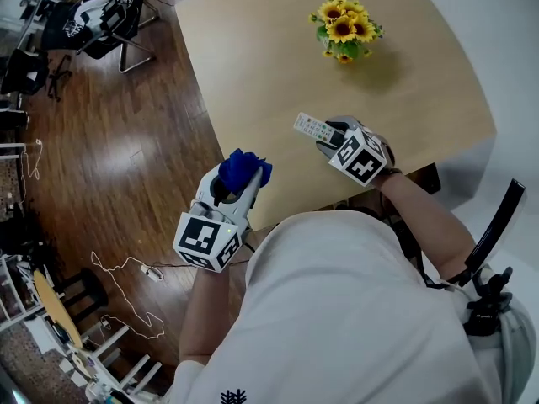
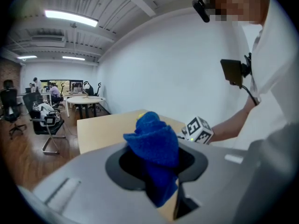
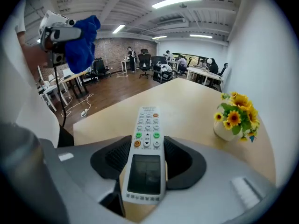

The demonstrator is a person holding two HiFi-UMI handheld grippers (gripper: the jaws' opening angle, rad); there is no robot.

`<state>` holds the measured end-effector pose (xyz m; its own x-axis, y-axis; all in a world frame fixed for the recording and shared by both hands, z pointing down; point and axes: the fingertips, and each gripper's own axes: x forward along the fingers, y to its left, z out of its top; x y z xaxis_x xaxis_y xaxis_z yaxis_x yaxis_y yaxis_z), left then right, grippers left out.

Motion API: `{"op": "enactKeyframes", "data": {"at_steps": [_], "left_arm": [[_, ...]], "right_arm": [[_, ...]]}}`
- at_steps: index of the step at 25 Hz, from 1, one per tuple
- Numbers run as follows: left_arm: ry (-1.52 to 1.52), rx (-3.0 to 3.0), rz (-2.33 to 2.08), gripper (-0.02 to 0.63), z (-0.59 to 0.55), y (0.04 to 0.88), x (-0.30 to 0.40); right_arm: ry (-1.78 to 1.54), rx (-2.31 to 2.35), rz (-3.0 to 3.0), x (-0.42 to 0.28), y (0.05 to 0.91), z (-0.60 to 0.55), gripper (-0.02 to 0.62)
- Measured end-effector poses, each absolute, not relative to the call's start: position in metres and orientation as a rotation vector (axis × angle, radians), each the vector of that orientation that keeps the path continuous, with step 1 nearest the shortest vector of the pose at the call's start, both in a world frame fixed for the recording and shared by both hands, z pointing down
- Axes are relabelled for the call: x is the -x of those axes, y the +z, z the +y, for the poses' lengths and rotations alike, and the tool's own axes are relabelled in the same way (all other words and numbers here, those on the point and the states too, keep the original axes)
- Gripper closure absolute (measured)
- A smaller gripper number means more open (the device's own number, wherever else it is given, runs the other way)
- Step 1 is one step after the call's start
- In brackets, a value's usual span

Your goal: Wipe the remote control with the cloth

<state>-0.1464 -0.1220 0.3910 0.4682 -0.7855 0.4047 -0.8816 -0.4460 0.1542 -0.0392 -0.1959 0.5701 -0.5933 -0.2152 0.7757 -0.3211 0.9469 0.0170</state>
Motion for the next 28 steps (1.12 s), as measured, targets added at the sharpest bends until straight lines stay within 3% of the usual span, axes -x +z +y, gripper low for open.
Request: {"op": "enactKeyframes", "data": {"at_steps": [10,23,28], "left_arm": [[0.462,-2.199,-1.558,0.460,-0.115,0.395,0.152],[0.485,-1.993,-1.642,0.460,-0.086,0.385,0.122],[0.505,-1.948,-1.621,0.460,-0.086,0.402,0.106]], "right_arm": [[0.205,-0.291,-2.149,0.045,0.650,-0.225,0.376],[0.198,-0.193,-2.182,0.046,0.664,-0.209,0.371],[0.151,-0.156,-2.221,0.044,0.669,-0.217,0.299]]}}
